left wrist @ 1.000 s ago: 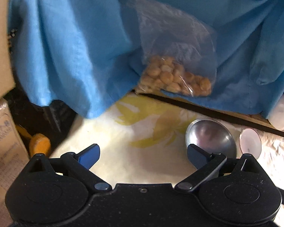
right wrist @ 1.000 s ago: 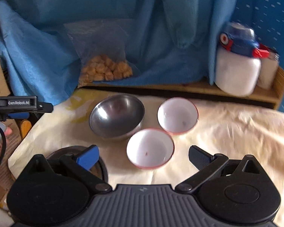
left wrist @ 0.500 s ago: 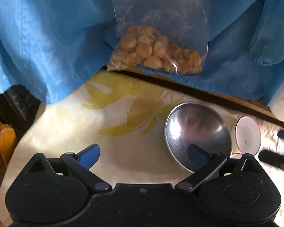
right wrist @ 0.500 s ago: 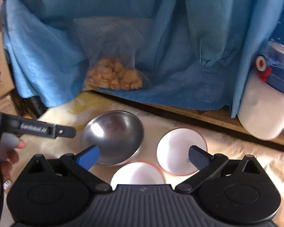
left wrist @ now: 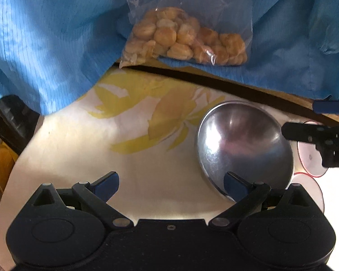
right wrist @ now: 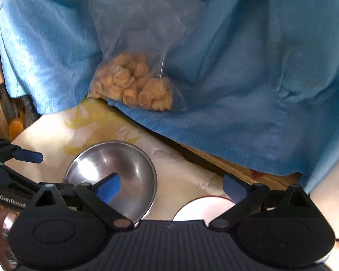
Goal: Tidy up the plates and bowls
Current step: 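Move the left tool to the steel bowl rim while the right tool approaches it too, then close the left tool on the steel bowl rim while the right tool grips it too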
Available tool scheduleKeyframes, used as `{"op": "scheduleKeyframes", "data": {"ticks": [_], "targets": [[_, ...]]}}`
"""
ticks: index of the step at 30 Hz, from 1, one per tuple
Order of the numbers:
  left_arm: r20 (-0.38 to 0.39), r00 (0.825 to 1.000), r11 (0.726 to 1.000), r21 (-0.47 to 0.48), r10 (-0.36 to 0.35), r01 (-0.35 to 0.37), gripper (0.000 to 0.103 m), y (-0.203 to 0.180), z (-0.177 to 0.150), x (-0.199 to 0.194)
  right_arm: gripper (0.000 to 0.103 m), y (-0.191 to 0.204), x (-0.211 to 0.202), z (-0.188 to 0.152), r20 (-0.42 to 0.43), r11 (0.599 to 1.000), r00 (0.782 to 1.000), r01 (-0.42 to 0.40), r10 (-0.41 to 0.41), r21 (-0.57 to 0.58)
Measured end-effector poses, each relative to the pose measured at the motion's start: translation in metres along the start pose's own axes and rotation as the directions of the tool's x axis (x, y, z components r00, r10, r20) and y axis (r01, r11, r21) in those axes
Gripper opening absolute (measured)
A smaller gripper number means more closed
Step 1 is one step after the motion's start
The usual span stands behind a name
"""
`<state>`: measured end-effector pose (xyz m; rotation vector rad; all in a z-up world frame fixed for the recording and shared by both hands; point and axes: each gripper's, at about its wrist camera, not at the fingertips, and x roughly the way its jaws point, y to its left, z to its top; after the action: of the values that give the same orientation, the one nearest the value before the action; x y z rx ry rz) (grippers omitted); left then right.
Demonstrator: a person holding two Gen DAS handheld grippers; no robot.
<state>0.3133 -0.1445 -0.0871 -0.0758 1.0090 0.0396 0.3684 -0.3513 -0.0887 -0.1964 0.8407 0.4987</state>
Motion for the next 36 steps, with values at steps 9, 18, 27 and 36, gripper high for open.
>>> {"op": "scheduleKeyframes", "data": {"ticks": [9, 18, 27, 36], "targets": [[-0.012, 1.0, 1.0, -0.01, -0.001, 0.001, 0.099, 0.0, -0.001, 0.004, 0.082, 0.006, 0.013, 0.006, -0.025, 0.997, 1.0, 0.015, -0.016, -0.073], [-0.025, 1.0, 0.999, -0.046, -0.019, 0.018, 0.093, 0.003, 0.002, 0.008, 0.06, 0.015, 0.022, 0.002, -0.058, 0.996, 0.998, -0.021, 0.017, -0.081], [-0.041, 0.996, 0.993, -0.09, -0.08, 0.076, 0.075, 0.003, 0.0, 0.011, 0.04, 0.019, 0.023, 0.001, -0.069, 0.997, 0.997, -0.028, 0.023, -0.076], [-0.046, 0.986, 0.977, -0.149, -0.16, 0.151, 0.032, 0.005, 0.007, 0.012, 0.02, 0.021, 0.03, -0.001, -0.091, 0.998, 0.995, -0.034, 0.029, -0.05]]}}
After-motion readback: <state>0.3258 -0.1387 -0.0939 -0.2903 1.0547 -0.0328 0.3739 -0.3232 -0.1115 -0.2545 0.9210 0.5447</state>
